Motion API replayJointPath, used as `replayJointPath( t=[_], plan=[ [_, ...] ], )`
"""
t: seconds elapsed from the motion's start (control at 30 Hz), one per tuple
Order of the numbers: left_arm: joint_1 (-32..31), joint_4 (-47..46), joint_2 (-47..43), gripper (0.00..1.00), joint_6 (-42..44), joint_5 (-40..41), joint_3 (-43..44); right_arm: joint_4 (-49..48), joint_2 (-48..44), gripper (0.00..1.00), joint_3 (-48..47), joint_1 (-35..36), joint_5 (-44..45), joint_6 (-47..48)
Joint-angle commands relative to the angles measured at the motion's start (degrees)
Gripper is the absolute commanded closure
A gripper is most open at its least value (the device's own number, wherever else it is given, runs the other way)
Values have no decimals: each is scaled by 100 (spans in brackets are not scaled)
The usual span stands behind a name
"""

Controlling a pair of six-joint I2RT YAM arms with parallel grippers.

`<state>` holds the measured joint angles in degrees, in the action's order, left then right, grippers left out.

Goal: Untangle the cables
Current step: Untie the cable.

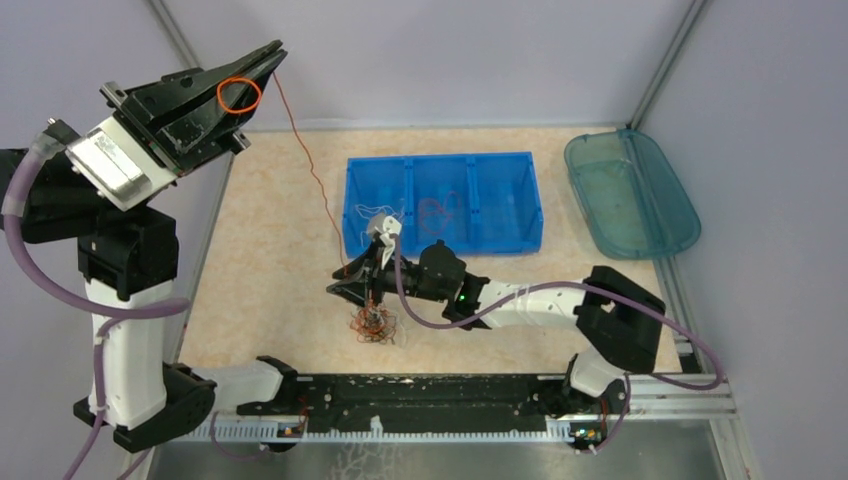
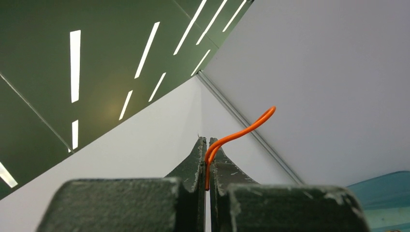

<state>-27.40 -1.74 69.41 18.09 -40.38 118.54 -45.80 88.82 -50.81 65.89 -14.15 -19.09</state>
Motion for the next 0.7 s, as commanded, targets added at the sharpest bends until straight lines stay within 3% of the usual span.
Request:
replayJointPath(
  t=[0.0,0.3,0.67],
  plan=[
    [-26,-300,91,100,56,-64,288,-929,381,65,-90,47,-297,-740],
    [-25,-648,478,100,50,62,957,-904,985,69,407,84,353,-826],
    [-20,-1689,796,100,780,561,1618,-1181,1379,69,1134,83,991,-855]
  ],
)
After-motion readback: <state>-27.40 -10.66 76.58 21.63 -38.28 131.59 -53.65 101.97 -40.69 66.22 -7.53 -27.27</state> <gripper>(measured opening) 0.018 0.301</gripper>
